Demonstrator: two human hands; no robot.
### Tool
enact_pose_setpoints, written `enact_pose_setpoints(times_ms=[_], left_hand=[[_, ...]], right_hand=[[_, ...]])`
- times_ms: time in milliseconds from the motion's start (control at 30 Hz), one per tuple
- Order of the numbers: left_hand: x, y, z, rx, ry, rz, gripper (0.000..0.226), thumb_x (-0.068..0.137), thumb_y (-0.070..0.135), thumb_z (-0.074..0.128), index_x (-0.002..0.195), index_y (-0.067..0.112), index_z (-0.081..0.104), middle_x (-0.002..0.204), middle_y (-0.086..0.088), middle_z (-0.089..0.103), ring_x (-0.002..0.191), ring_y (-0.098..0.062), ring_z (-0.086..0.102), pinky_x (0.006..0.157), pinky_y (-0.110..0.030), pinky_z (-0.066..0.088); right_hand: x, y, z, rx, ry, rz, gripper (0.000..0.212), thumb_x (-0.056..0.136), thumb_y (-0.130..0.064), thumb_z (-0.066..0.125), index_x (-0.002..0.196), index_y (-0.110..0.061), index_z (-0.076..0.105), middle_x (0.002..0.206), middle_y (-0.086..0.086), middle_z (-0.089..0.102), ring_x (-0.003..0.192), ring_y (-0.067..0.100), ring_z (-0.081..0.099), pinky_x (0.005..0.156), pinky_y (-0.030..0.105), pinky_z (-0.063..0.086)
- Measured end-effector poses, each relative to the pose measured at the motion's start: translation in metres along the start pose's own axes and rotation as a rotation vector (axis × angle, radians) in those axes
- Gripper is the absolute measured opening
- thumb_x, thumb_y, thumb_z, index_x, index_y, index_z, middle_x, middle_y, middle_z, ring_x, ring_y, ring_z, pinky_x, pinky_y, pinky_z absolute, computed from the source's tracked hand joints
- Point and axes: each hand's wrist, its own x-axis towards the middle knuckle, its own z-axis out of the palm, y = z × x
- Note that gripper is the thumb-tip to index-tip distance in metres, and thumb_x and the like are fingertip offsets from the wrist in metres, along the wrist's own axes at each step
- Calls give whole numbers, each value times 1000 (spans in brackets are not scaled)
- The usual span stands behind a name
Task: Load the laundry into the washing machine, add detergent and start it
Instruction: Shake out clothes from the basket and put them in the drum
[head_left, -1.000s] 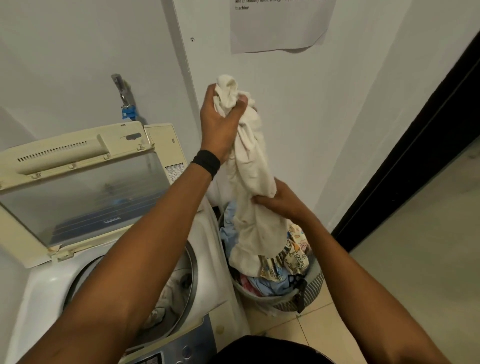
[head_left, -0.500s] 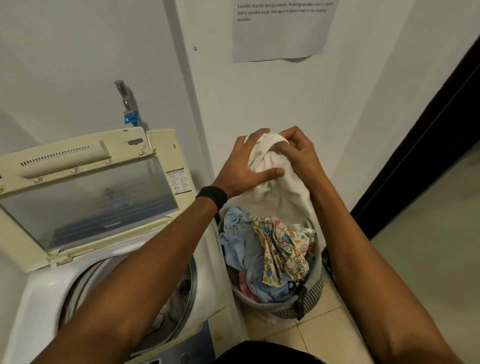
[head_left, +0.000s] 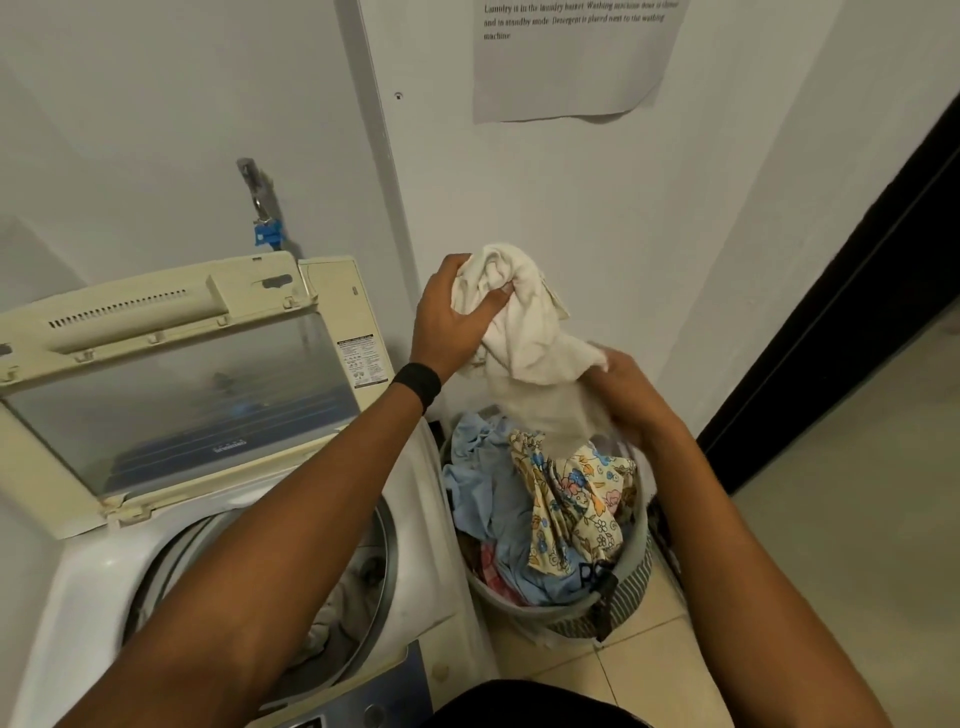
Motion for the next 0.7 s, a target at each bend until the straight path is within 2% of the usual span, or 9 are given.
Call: enact_pose_setpoints(times_ms=[67, 133, 200, 300, 400, 533, 633, 700], left_hand=[[-4, -11, -3, 34, 3, -16, 45, 84, 55, 72, 114, 25, 60, 108, 8, 69, 104, -15, 65, 91, -43, 54], [-10, -18, -4, 38, 3, -31, 44, 84, 56, 73, 112, 26, 60, 107, 8, 69, 104, -18, 64, 91, -46, 54], [-15, -19, -5, 24, 13, -43, 43, 82, 55, 71, 112, 25, 60, 106, 6, 69, 103, -19, 65, 90, -46, 54], [-25, -20, -12, -11, 46, -61, 39, 82, 48, 69, 111, 24, 59, 105, 3, 68, 102, -20, 64, 88, -44, 54], [-41, -29, -37, -51, 100, -94, 36, 83, 42, 65, 113, 23, 59, 107, 0, 67, 101, -20, 64, 89, -40, 55], [-81, -57, -90, 6, 170, -157, 34, 87, 48, 60, 116, 30, 55, 113, -1, 64, 107, -21, 62, 95, -41, 53], [-118, -80, -134, 51, 243, -240, 41, 87, 50, 58, 120, 26, 54, 115, 1, 60, 110, -20, 58, 98, -42, 50], [-141, -93, -162, 74, 304, -288, 46, 87, 51, 59, 124, 25, 53, 118, 1, 62, 111, -19, 60, 97, -44, 51]], right_hand=[[4, -18, -16, 273, 102, -40, 23, 93, -10, 65, 116, -10, 67, 109, 9, 75, 107, 33, 69, 89, 46, 57], [9, -35, -18, 519, 104, -119, 35, 86, -6, 63, 120, -11, 62, 114, 9, 70, 107, 29, 64, 93, 44, 52], [11, -51, 4, 591, 64, -174, 42, 88, -7, 60, 130, -10, 57, 123, 12, 66, 110, 27, 64, 96, 42, 51], [16, -60, 58, 463, 54, -221, 53, 95, -20, 61, 145, -18, 46, 144, 11, 56, 124, 27, 62, 104, 43, 53], [14, -49, 114, 218, -29, -269, 63, 98, -36, 64, 155, -29, 37, 157, 2, 44, 139, 25, 52, 113, 54, 45], [8, -21, 177, 31, -104, -270, 62, 98, -45, 63, 154, -33, 38, 153, -7, 46, 140, 13, 47, 118, 49, 40], [2, -1, 230, -15, -177, -246, 56, 97, -46, 64, 148, -33, 44, 147, -3, 51, 137, 16, 50, 116, 50, 41], [-6, 10, 265, -33, -218, -244, 52, 99, -38, 64, 147, -28, 45, 145, -1, 52, 135, 16, 51, 115, 49, 43]])
